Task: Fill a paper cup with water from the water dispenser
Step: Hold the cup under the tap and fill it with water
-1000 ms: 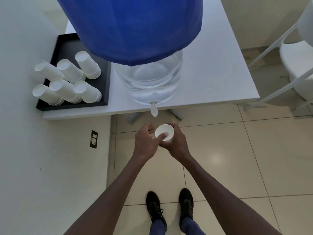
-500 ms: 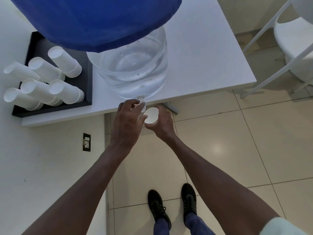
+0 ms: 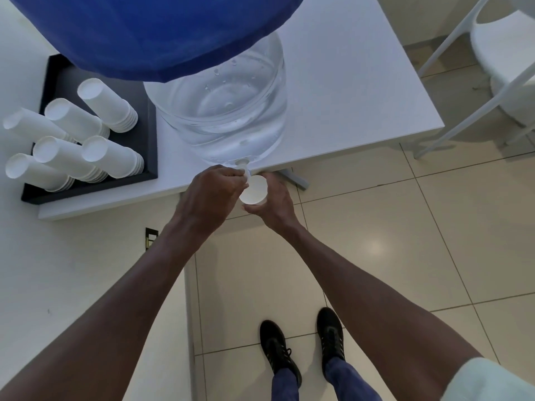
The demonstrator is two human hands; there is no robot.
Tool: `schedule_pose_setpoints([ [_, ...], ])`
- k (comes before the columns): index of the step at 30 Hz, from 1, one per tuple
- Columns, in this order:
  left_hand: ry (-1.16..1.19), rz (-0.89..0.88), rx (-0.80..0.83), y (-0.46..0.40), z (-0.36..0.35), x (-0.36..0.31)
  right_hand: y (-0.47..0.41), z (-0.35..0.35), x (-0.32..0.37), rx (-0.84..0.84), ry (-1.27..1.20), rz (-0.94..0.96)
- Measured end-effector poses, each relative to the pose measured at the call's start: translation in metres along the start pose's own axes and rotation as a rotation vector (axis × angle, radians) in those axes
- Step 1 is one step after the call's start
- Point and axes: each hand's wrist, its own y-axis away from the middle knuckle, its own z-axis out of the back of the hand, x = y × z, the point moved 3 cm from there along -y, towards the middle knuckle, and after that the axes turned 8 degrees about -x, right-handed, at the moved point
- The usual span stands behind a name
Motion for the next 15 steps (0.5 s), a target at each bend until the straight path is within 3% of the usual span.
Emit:
schedule_pose_setpoints([
  [15, 0.222, 0.145, -0.072, -0.014, 0.012, 0.009, 0.003, -0.002, 0.006, -0.02, -0.071, 0.02],
])
